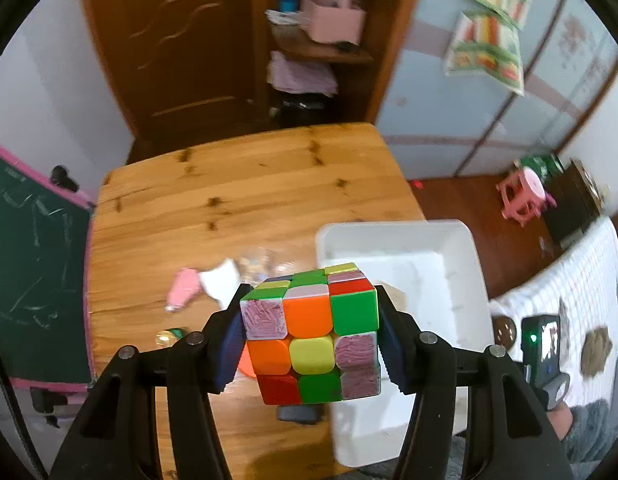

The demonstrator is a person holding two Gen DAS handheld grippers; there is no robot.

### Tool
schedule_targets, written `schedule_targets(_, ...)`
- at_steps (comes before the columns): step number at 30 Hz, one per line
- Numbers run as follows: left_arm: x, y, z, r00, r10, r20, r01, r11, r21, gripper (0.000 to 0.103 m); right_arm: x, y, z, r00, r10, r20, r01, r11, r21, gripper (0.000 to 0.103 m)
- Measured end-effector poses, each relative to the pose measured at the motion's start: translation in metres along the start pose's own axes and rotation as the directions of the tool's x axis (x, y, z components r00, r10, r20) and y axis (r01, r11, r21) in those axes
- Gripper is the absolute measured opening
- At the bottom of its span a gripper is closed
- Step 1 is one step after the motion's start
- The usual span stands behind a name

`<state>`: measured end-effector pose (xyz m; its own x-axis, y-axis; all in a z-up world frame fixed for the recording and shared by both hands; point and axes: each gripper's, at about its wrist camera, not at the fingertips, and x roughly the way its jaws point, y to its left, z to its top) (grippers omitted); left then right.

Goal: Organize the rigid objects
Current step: 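Grasp the Rubik's cube with the left tool and lift it, then carry the Rubik's cube over the bin and open the left tool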

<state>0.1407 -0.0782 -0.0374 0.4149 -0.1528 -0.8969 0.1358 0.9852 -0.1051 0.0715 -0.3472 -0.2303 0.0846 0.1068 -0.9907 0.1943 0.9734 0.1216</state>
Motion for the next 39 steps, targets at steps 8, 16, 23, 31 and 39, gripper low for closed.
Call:
schedule_targets(8,0.045,-0.072,-0.010,0.991,-0.031,-0.131,0.047,0.992,0.121,0.061,0.000,-0.005,-0.004,0.999,0.031,0.011,-0.030,0.999,-0.042,0.004)
schedule_targets(16,0.113,-0.127,-0.013,0.967,0.025,-0.254,0.028,0.978,0.204,0.061,-0.001,-0.006,-0.005,0.998,0.055,0.018,-0.053,0.996,-0.070,0.005)
schedule_targets(23,0.168,-0.166,-0.019,0.934,0.074,-0.349,0.014,0.970,0.243,0.062,-0.001,-0.005,-0.006,0.998,0.064,0.018,-0.062,0.994,-0.091,0.006)
schedule_targets(31,0.210,-0.187,-0.030,0.906,0.113,-0.407,-0.011,0.970,0.245,0.062,-0.002,-0.003,-0.005,0.997,0.070,0.015,-0.068,0.992,-0.111,0.006)
schedule_targets(39,0.198,-0.172,-0.025,0.916,0.095,-0.390,-0.025,0.983,0.180,0.087,-0.003,-0.003,-0.005,0.997,0.074,0.010,-0.072,0.990,-0.121,0.006)
